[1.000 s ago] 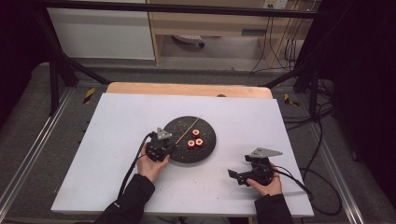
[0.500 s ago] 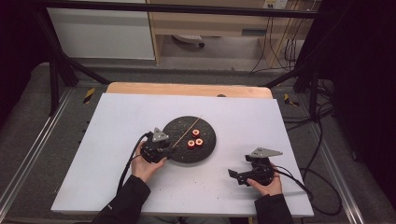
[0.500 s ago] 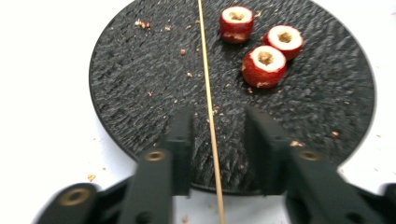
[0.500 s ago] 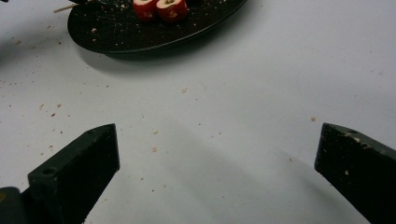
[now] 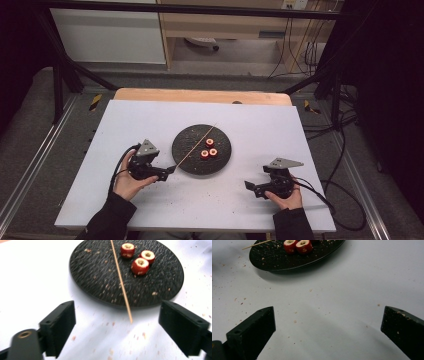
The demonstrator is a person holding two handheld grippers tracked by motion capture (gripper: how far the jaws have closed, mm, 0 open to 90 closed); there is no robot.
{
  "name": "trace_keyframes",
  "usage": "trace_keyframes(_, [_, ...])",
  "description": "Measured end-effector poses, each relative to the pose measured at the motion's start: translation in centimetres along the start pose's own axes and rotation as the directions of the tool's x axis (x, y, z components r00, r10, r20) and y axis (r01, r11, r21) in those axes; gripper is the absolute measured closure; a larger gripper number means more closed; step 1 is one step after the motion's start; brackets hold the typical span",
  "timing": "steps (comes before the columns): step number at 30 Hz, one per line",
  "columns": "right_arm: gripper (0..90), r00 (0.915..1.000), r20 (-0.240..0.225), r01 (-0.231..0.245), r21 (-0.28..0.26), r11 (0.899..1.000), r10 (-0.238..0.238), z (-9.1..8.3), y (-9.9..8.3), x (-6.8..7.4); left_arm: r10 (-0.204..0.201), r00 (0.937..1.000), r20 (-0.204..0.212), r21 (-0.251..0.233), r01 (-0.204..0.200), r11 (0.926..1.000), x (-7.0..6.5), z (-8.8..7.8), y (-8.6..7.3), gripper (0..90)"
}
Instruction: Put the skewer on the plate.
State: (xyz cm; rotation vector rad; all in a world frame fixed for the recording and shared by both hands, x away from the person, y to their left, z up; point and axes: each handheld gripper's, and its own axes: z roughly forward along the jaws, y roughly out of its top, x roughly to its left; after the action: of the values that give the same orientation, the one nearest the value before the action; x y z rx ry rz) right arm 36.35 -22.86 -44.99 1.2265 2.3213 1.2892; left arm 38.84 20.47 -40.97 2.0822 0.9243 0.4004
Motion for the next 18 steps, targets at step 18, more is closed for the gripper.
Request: trace_keyframes(18, [0.7,1.0000,0.003,0.008,0.006,1.000,-0.008,0.0,-0.1,0.0,-0.051,0.9978,-0.042,-0.019,0.050,0.9986,2.3,-3.2,-6.9,4.5])
